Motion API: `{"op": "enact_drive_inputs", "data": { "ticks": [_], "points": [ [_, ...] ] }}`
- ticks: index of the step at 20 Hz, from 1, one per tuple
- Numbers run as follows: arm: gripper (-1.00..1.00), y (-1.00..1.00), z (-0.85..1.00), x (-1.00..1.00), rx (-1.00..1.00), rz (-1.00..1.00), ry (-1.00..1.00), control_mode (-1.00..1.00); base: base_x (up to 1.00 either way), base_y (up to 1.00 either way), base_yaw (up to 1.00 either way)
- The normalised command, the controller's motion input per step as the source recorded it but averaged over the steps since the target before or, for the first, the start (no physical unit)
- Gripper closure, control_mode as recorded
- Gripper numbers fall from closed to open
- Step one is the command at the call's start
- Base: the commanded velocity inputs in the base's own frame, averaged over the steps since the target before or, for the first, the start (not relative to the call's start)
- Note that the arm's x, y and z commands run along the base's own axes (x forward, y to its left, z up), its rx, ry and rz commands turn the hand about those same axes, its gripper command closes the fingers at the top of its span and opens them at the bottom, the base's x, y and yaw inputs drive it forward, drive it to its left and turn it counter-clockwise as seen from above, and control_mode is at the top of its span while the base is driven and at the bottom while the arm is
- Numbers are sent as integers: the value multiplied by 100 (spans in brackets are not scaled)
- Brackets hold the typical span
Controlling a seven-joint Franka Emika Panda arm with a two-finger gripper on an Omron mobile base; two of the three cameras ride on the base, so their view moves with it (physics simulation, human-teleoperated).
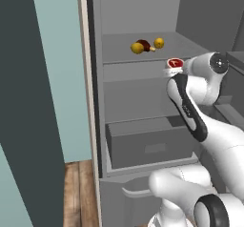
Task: Place one lemon and one steak in each tupperware on the nearby counter, to pack two identical lunches.
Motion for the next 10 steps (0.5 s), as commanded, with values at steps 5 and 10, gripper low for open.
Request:
{"op": "enact_drive_inputs", "data": {
  "ticks": [5, 10],
  "points": [
    [100, 7, 0, -74, -2, 19, 0, -100, 0, 0, 0],
    [100, 4, 0, -17, -1, 3, 0, 100, -74, 19, 7]
  ]
}}
